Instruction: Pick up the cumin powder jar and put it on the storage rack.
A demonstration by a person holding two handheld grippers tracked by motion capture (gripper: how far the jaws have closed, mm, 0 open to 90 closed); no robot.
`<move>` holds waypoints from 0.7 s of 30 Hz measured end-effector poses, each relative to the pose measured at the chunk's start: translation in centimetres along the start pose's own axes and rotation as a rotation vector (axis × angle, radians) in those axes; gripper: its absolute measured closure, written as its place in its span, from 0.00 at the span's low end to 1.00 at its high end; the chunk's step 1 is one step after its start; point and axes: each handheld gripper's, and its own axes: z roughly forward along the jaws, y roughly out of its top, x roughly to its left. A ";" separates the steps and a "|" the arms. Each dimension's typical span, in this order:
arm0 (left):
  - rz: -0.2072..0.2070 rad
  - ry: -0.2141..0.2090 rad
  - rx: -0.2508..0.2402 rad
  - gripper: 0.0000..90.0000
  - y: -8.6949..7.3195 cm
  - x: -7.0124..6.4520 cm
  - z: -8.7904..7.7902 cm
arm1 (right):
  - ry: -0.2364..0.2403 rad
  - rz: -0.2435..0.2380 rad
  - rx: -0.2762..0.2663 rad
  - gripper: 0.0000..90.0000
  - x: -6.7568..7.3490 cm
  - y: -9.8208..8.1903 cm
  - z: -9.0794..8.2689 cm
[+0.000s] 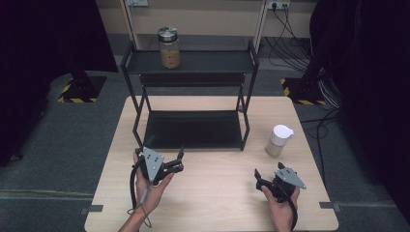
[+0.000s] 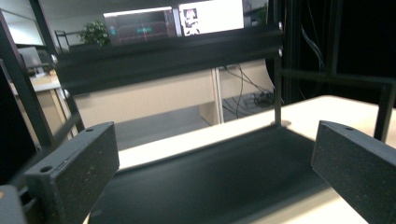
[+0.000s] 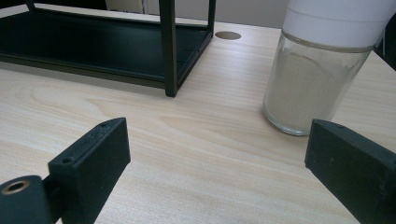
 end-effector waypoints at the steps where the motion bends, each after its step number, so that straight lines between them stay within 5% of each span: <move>1: 0.002 -0.005 0.012 0.00 -0.3 0.0 -0.1 | 0.001 0.001 0.000 0.08 0.0 0.0 0.0; 9: -0.005 -0.018 0.079 0.00 -2.4 -0.3 -0.7 | 0.000 -0.005 0.003 0.08 0.1 0.1 0.0; 21: -0.092 -0.047 0.150 0.00 -3.5 -0.3 -0.4 | 0.003 -0.006 0.002 0.08 0.0 0.0 0.0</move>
